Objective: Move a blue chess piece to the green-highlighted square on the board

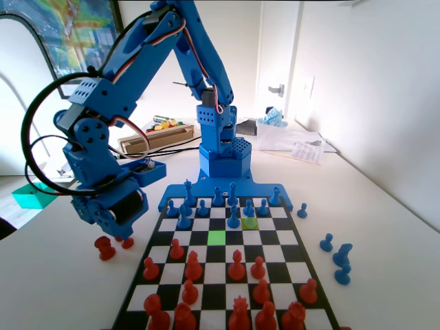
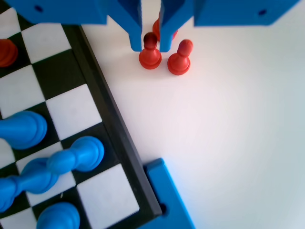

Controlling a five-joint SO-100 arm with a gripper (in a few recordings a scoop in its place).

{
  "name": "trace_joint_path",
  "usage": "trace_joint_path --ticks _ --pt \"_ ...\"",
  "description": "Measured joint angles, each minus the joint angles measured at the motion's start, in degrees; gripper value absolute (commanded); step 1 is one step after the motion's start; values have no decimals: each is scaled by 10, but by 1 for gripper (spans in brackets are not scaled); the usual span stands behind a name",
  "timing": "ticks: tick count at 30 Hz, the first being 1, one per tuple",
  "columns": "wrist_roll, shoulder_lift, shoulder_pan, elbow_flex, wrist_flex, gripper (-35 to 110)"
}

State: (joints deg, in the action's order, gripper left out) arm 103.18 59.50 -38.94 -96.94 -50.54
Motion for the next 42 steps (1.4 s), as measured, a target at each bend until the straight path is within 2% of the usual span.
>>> trace_joint_path --ticks 5,13,20,32,42 --pt "11 0 0 0 -38 9" --pt "33 47 3 38 -152 9" --pt "2 103 46 54 -214 9" --pt "-96 212 191 26 -215 8" --pt "-140 282 275 -72 -170 8"
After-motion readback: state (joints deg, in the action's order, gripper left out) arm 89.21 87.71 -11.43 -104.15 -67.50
